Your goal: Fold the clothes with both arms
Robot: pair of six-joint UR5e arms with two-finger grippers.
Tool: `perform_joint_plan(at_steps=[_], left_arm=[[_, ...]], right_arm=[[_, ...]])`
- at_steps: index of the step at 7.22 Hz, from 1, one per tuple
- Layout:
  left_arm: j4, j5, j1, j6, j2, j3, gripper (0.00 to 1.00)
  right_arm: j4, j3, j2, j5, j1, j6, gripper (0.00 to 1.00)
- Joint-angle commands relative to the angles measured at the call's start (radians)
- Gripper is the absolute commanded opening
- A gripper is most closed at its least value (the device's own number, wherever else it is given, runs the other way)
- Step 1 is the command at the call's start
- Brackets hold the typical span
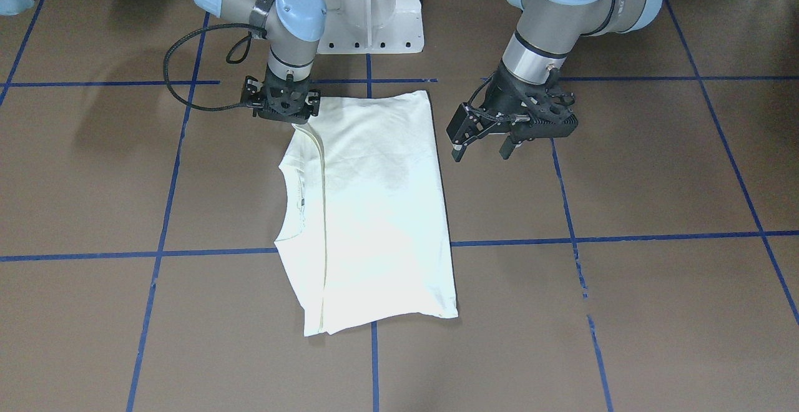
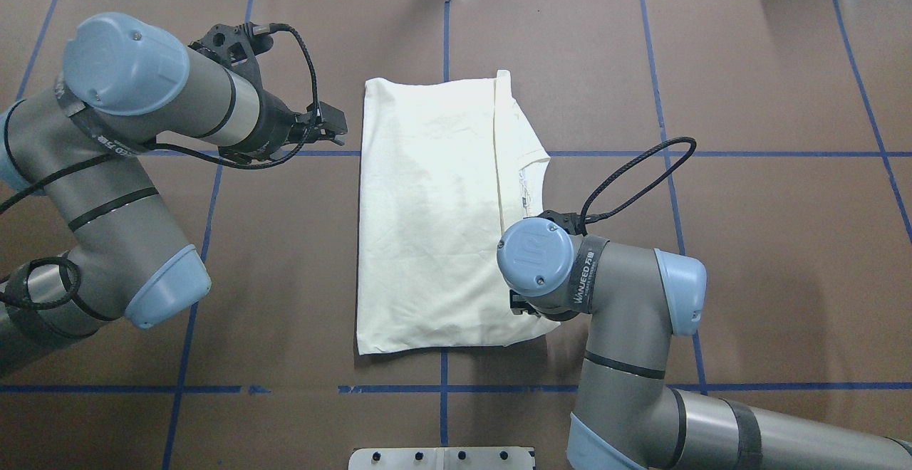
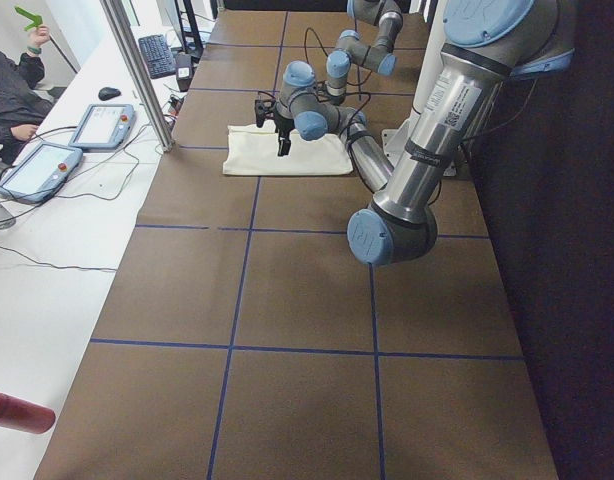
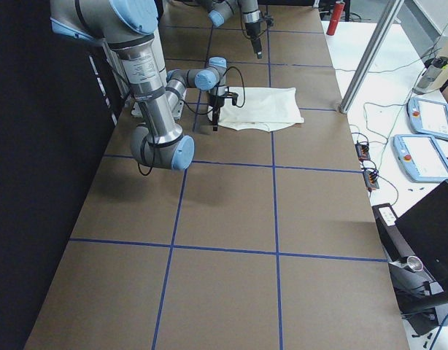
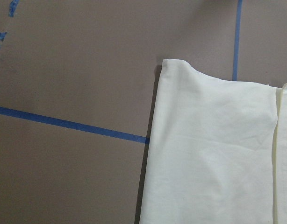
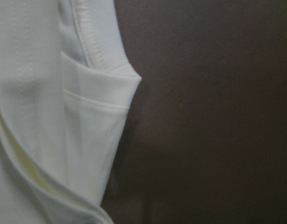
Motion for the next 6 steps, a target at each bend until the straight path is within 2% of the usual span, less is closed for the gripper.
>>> perform_joint_plan(at_steps=[1,4,5,6], left_arm=[[0.0,0.0,0.002,0.001,-0.001,0.0,1.0],[-0.003,0.0,0.002,0.012,0.005,0.003,1.0],[-0.005,0.0,0.002,0.014,0.007,0.008,1.0],[-0.015,0.0,0.002,0.017,0.007,0.012,1.0]], right_arm=[[0.0,0.051,-0.01,0.002,0.047,-0.02,1.0],[0.014,0.033,0.092,0.022,0.118,-0.118,1.0],[0.019,-0.039,0.15,0.021,0.128,-0.141,1.0],[0.104,-0.141,0.199,0.021,0.141,-0.149,1.0]])
